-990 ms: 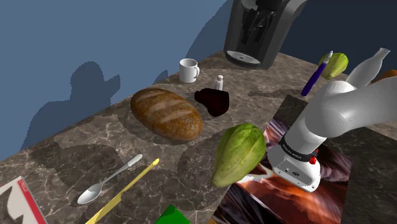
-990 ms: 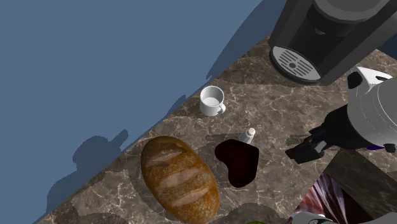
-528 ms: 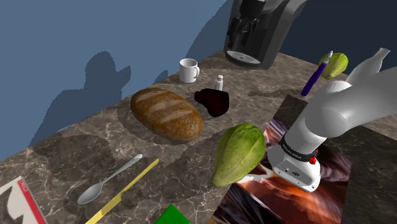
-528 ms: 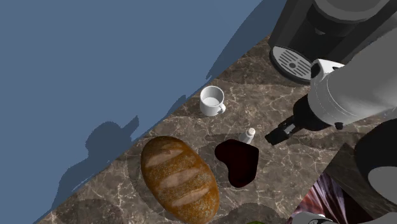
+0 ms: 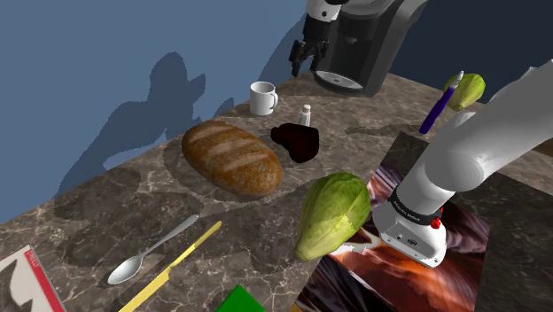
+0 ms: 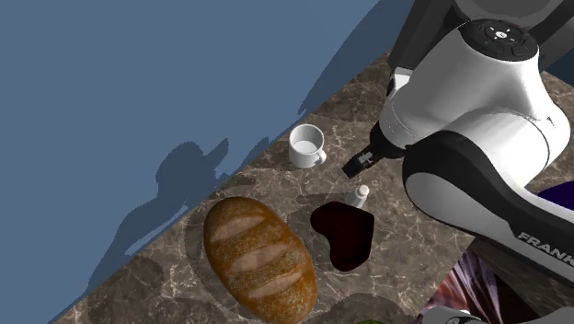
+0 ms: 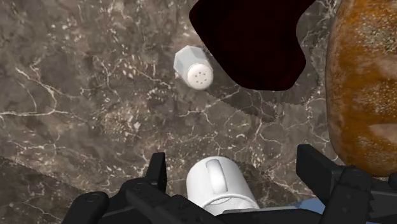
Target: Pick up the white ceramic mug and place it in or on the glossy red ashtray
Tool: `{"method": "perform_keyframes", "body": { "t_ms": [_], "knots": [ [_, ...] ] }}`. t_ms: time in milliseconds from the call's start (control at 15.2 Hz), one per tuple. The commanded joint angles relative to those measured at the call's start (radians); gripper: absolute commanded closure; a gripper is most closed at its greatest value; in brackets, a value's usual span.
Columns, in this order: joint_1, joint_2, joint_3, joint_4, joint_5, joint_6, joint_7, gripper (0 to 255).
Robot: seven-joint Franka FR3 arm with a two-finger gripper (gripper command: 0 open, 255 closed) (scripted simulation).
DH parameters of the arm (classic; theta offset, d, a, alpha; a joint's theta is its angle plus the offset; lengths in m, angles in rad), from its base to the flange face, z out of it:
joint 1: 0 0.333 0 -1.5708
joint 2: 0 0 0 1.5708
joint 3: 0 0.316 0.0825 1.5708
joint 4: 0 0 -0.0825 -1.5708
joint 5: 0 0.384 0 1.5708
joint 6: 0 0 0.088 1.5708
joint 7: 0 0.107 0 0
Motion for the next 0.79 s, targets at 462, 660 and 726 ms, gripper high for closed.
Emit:
{"method": "perform_keyframes", "body": {
  "t_ms": [462, 660, 726],
  "knots": [
    [-0.004, 0.342, -0.012, 0.200, -0.003, 0.146, -0.019, 0],
    [-0.007, 0.459, -0.014, 0.292, -0.002, 0.171, -0.023, 0],
    [-0.008, 0.498, -0.014, 0.325, -0.002, 0.177, -0.024, 0]
  ]
}}
